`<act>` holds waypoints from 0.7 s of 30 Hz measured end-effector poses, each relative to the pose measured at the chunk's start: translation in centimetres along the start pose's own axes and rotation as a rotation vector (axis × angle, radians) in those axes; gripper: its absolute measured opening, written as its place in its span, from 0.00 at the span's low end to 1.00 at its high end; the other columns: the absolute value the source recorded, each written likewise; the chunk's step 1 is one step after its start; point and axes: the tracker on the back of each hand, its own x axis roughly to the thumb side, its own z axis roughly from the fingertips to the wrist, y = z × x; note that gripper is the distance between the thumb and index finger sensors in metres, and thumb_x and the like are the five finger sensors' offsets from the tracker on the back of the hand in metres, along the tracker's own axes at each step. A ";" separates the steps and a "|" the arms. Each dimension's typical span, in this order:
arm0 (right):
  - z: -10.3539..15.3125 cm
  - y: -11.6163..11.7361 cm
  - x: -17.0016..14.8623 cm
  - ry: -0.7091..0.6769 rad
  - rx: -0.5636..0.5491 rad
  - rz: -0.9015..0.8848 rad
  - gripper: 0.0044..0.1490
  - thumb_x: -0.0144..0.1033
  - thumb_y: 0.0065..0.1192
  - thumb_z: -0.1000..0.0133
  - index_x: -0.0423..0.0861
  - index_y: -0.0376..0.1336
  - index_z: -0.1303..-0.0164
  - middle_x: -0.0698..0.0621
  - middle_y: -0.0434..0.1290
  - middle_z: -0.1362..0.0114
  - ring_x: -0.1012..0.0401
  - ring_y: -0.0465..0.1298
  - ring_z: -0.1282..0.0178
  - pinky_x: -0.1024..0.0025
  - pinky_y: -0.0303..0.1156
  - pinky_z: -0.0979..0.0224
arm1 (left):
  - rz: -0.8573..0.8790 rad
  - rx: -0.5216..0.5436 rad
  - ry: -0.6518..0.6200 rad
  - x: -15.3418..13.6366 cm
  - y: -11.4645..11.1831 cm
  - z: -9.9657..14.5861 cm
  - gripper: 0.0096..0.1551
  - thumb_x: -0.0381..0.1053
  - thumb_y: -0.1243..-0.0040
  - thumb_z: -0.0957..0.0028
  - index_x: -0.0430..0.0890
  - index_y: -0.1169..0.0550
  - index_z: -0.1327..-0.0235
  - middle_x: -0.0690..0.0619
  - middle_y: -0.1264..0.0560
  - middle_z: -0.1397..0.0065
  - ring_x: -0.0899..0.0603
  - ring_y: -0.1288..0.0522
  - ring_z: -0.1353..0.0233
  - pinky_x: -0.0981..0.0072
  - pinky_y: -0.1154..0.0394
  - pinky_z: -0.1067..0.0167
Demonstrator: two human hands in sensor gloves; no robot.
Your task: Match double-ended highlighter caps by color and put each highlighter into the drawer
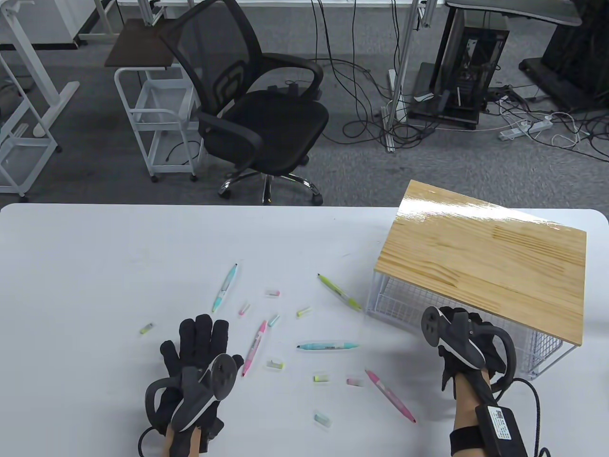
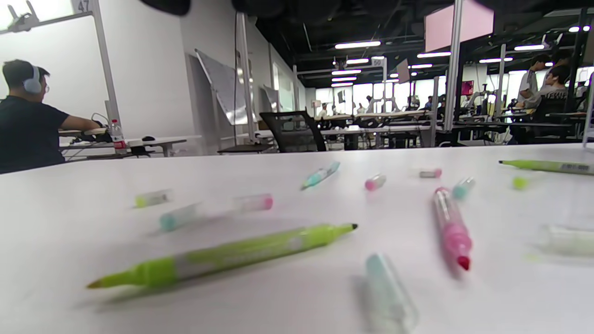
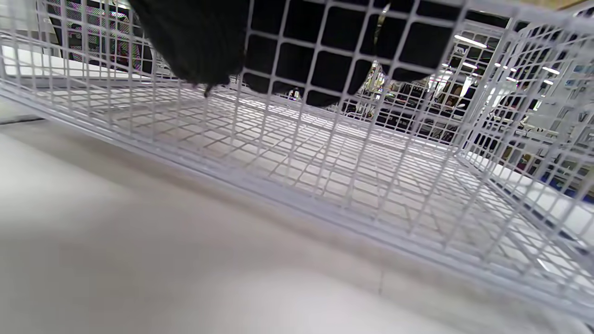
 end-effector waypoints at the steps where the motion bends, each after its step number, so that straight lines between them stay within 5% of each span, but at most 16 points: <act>1: 0.1 0.0 0.0 0.002 -0.006 0.004 0.24 0.38 0.56 0.32 0.60 0.60 0.25 0.53 0.72 0.23 0.49 0.77 0.28 0.33 0.78 0.36 | -0.001 0.001 0.000 0.0 0.0 0.0 0.44 0.72 0.61 0.43 0.61 0.55 0.15 0.51 0.58 0.06 0.38 0.58 0.08 0.27 0.54 0.17; 21: 4.0 -0.5 1.1 -0.059 -0.030 0.062 0.23 0.37 0.57 0.32 0.59 0.61 0.26 0.54 0.73 0.26 0.51 0.79 0.31 0.38 0.80 0.38 | 0.004 0.020 -0.024 0.5 -0.1 0.0 0.45 0.72 0.61 0.43 0.61 0.55 0.15 0.51 0.58 0.06 0.38 0.59 0.08 0.27 0.54 0.18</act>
